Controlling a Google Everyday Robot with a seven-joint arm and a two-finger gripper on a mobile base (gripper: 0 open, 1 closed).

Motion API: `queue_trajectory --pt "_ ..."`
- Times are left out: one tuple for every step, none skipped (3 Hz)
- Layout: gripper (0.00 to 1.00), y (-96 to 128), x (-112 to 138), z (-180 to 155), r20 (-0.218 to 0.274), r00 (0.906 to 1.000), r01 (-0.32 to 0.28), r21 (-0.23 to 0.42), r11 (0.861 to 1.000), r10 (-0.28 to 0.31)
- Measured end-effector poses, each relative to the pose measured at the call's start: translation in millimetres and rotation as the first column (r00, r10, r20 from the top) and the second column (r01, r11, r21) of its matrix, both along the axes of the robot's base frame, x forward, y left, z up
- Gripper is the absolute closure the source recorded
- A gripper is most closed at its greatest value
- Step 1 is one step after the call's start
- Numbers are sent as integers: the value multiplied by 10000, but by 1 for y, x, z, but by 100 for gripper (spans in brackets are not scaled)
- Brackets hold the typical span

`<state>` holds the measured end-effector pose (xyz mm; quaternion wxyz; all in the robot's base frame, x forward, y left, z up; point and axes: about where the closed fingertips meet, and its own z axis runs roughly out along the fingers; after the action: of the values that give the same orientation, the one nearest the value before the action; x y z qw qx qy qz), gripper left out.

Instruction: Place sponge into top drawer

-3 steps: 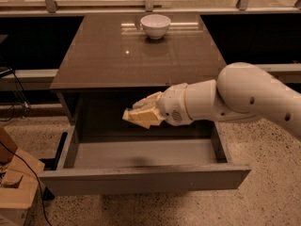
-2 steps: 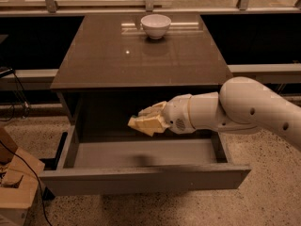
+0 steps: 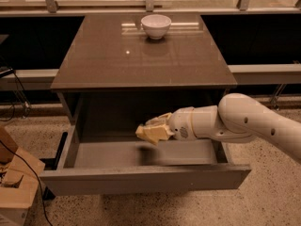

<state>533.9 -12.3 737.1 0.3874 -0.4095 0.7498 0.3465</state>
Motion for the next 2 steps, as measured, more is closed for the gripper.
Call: queue_trajectory --pt "100 -4 9 -30 -437 9990 83 146 9999 -77" --pt "97 -3 20 -58 -754 9970 196 103 9998 -188"
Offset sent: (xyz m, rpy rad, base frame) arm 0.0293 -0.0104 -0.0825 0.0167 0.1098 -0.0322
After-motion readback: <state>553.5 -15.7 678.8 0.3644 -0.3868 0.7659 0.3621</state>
